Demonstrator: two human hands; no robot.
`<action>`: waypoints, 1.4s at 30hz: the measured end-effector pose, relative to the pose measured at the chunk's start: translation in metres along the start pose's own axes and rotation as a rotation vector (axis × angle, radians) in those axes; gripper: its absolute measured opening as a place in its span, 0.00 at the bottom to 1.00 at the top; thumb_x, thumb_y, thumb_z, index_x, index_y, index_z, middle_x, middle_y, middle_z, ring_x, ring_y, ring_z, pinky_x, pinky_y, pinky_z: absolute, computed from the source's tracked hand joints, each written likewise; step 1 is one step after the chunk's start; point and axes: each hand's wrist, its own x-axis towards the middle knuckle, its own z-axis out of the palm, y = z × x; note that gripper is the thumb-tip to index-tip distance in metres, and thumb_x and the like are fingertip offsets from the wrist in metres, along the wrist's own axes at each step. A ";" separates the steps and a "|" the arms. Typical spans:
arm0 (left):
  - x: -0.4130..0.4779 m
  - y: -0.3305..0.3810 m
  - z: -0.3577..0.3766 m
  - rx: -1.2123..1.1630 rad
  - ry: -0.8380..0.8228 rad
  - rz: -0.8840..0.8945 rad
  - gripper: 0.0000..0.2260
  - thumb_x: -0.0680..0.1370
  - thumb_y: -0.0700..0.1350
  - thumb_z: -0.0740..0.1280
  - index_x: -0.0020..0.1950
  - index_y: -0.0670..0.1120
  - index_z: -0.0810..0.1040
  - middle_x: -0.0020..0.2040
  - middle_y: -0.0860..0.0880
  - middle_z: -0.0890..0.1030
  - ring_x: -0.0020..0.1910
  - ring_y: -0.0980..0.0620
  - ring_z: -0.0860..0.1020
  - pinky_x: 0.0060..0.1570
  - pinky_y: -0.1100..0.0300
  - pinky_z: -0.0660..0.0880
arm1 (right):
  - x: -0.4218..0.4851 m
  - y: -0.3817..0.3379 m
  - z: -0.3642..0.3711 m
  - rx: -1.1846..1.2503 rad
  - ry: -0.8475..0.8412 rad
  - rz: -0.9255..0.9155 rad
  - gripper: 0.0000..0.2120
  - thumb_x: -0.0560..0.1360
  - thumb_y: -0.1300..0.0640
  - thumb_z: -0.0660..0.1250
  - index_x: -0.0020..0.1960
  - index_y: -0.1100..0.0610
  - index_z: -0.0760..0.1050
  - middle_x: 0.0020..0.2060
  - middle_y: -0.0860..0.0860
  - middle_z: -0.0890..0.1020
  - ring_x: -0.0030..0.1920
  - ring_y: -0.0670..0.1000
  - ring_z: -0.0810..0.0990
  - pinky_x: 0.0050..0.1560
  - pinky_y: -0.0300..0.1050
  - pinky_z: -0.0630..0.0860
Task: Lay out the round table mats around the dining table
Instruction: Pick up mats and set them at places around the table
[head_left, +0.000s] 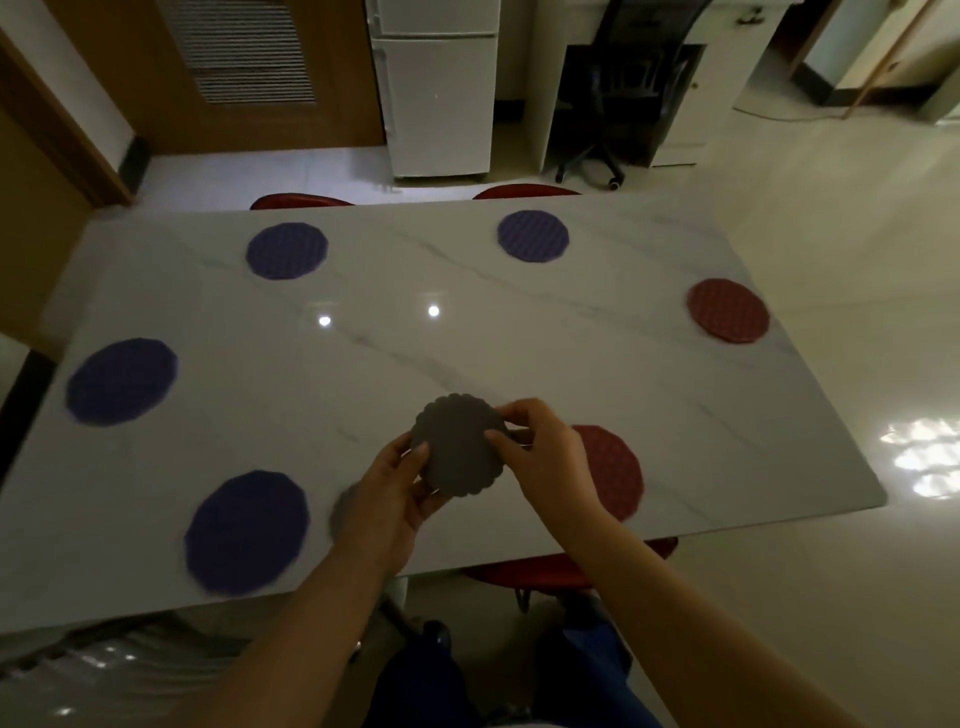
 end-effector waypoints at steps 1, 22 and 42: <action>0.002 -0.008 0.012 -0.002 0.003 0.002 0.18 0.76 0.42 0.65 0.66 0.44 0.73 0.58 0.42 0.81 0.51 0.44 0.83 0.39 0.57 0.81 | 0.003 0.006 -0.013 0.019 0.007 0.018 0.08 0.74 0.55 0.69 0.47 0.44 0.73 0.44 0.42 0.80 0.45 0.42 0.81 0.40 0.34 0.79; 0.029 -0.113 0.145 -0.179 0.242 0.094 0.14 0.79 0.45 0.63 0.64 0.46 0.75 0.58 0.48 0.80 0.51 0.50 0.82 0.40 0.59 0.81 | 0.061 0.175 -0.238 0.283 0.115 0.490 0.03 0.75 0.63 0.66 0.45 0.57 0.74 0.44 0.56 0.80 0.44 0.54 0.81 0.34 0.43 0.79; 0.044 -0.115 0.150 -0.037 0.146 0.011 0.09 0.79 0.44 0.62 0.58 0.49 0.77 0.48 0.52 0.86 0.47 0.51 0.84 0.37 0.58 0.81 | 0.053 0.209 -0.222 -0.385 0.037 0.475 0.16 0.76 0.55 0.63 0.63 0.54 0.73 0.50 0.50 0.80 0.41 0.46 0.74 0.35 0.37 0.66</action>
